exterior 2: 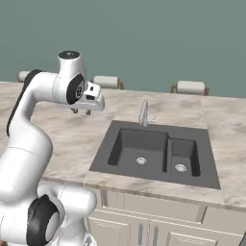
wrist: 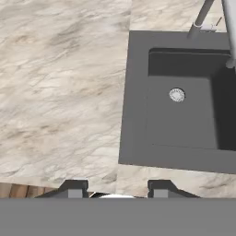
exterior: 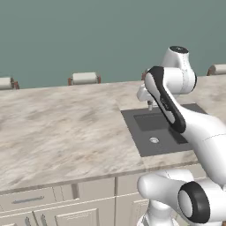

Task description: Move the dessert items from the plate to the tray.

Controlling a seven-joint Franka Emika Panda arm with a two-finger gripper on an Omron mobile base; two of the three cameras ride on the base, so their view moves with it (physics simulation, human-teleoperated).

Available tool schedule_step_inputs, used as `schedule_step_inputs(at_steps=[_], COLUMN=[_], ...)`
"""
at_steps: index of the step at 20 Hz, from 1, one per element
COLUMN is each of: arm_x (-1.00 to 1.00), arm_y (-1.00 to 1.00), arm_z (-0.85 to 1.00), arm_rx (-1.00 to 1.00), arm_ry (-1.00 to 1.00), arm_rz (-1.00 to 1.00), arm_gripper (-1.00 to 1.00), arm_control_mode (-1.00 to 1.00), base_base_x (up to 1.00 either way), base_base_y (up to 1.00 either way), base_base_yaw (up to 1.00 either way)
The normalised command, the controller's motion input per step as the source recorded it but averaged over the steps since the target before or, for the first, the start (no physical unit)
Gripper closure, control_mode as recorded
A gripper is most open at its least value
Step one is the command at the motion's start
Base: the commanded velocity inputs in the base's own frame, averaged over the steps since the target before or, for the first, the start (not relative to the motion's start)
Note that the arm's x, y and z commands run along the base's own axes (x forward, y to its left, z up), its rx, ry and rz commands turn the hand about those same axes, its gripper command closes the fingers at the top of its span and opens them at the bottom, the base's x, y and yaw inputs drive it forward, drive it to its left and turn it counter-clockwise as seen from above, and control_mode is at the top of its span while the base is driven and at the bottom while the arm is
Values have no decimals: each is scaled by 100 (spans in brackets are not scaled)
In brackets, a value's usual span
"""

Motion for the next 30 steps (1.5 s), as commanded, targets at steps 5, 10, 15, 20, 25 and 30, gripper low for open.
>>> schedule_step_inputs(at_steps=[5,10,15,20,25,30], arm_x=[0,0,0,0,0,0], arm_y=[0,0,0,0,0,0], arm_z=[0,0,0,0,0,0], arm_rx=[0,0,0,0,0,0], arm_ry=[0,0,0,0,0,0], arm_rz=[0,0,0,0,0,0], arm_gripper=[-100,-100,-100,-100,-100,-100], arm_control_mode=[100,100,100,100,100,100], base_base_x=[3,2,10,15,19,16], base_base_y=[41,100,100,100,100,99], base_base_yaw=[0,0,0,0,0,0])
